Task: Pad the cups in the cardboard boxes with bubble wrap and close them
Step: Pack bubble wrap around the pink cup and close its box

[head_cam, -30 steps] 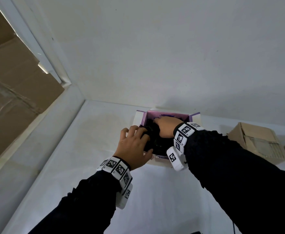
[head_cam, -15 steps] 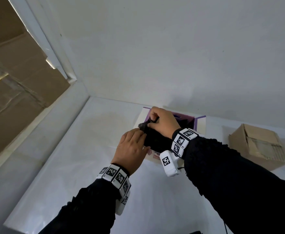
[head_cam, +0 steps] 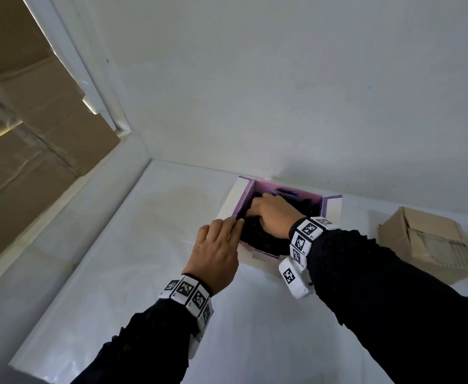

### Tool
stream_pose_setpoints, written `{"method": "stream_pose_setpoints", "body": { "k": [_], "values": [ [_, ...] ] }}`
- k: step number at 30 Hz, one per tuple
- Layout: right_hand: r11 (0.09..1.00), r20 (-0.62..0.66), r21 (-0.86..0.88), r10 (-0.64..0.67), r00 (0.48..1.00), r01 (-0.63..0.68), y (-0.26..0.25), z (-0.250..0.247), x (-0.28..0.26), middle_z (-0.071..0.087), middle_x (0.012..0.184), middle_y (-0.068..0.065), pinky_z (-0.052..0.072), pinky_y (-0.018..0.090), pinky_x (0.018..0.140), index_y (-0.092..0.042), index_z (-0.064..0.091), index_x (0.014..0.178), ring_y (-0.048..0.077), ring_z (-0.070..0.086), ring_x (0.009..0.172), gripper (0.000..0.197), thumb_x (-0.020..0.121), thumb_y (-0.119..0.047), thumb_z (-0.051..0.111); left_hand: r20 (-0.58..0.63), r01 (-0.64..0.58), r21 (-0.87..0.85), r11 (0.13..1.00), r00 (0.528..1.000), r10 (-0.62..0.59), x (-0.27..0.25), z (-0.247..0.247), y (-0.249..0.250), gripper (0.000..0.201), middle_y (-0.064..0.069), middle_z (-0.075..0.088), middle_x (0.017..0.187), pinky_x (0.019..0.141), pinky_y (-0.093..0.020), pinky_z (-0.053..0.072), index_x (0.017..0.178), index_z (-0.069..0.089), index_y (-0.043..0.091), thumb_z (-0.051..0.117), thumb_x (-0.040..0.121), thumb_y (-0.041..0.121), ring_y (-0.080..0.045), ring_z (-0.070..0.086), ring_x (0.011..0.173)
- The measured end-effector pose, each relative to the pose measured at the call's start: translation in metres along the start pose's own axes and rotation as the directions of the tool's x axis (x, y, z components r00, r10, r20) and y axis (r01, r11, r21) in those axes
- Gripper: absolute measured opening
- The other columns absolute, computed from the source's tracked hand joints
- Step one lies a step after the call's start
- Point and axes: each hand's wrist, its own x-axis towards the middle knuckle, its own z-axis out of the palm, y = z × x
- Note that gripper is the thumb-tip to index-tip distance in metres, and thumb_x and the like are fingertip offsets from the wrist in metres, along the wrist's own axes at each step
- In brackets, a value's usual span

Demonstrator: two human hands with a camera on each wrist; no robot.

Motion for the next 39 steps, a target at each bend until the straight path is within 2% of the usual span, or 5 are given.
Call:
{"method": "stream_pose_setpoints", "body": {
  "k": [16, 21, 27, 34, 39],
  "values": [
    [0.984, 0.238, -0.132, 0.148, 0.96, -0.119, -0.017, 0.005, 0.005, 0.041, 0.13, 0.002, 0.021, 0.047, 0.102, -0.034, 0.058, 0.123, 0.029, 0.025, 0.125, 0.045, 0.083, -0.017, 0.047, 0.142, -0.048, 0.155, 0.987, 0.99, 0.026, 0.012, 0.005, 0.003, 0.027, 0.007, 0.06, 0.086, 0.11, -0.058, 0.006, 0.089, 0.054, 0.022, 0.058, 0.062, 0.018, -0.031, 0.04, 0.123],
    [0.995, -0.09, 0.096, 0.048, 0.995, -0.039, -0.011, -0.001, 0.003, 0.051, 0.108, 0.002, 0.046, 0.042, 0.082, -0.018, 0.059, 0.099, 0.023, 0.05, 0.098, 0.028, 0.074, -0.007, 0.062, 0.161, -0.027, 0.13, 0.991, 0.987, 0.006, 0.015, 0.005, 0.005, 0.02, 0.009, 0.056, 0.095, 0.11, -0.058, 0.007, 0.083, 0.062, 0.028, 0.061, 0.064, 0.023, -0.028, 0.038, 0.12],
    [0.958, -0.114, 0.284, 0.078, 0.99, -0.043, -0.014, 0.006, 0.0, 0.067, 0.086, -0.002, 0.049, 0.034, 0.077, -0.019, 0.063, 0.086, 0.018, 0.061, 0.08, 0.021, 0.08, -0.001, 0.055, 0.153, -0.026, 0.135, 0.991, 0.988, 0.005, 0.014, 0.01, 0.002, 0.023, 0.01, 0.057, 0.096, 0.109, -0.058, 0.007, 0.086, 0.06, 0.029, 0.065, 0.064, 0.026, -0.028, 0.036, 0.119],
    [0.975, 0.138, -0.217, -0.021, 0.99, 0.051, -0.012, 0.009, -0.013, 0.05, 0.128, -0.006, 0.029, 0.043, 0.095, -0.036, 0.06, 0.123, 0.025, 0.033, 0.117, 0.042, 0.09, -0.014, 0.049, 0.186, -0.025, 0.094, 0.995, 0.983, 0.008, 0.014, 0.004, 0.003, 0.025, 0.011, 0.057, 0.098, 0.11, -0.06, -0.002, 0.088, 0.056, 0.029, 0.067, 0.067, 0.035, -0.03, 0.034, 0.128],
    [0.975, 0.043, 0.204, 0.078, 0.996, -0.085, -0.004, -0.008, -0.037, 0.059, 0.104, 0.0, 0.046, 0.034, 0.081, -0.021, 0.067, 0.1, 0.02, 0.057, 0.094, 0.019, 0.086, -0.015, 0.056, 0.087, -0.22, 0.009, 0.975, 0.972, 0.218, 0.015, 0.002, 0.008, 0.032, 0.006, 0.057, 0.099, 0.1, -0.042, 0.03, 0.094, 0.061, 0.026, 0.072, 0.07, 0.044, -0.024, 0.05, 0.109]
  ]
}}
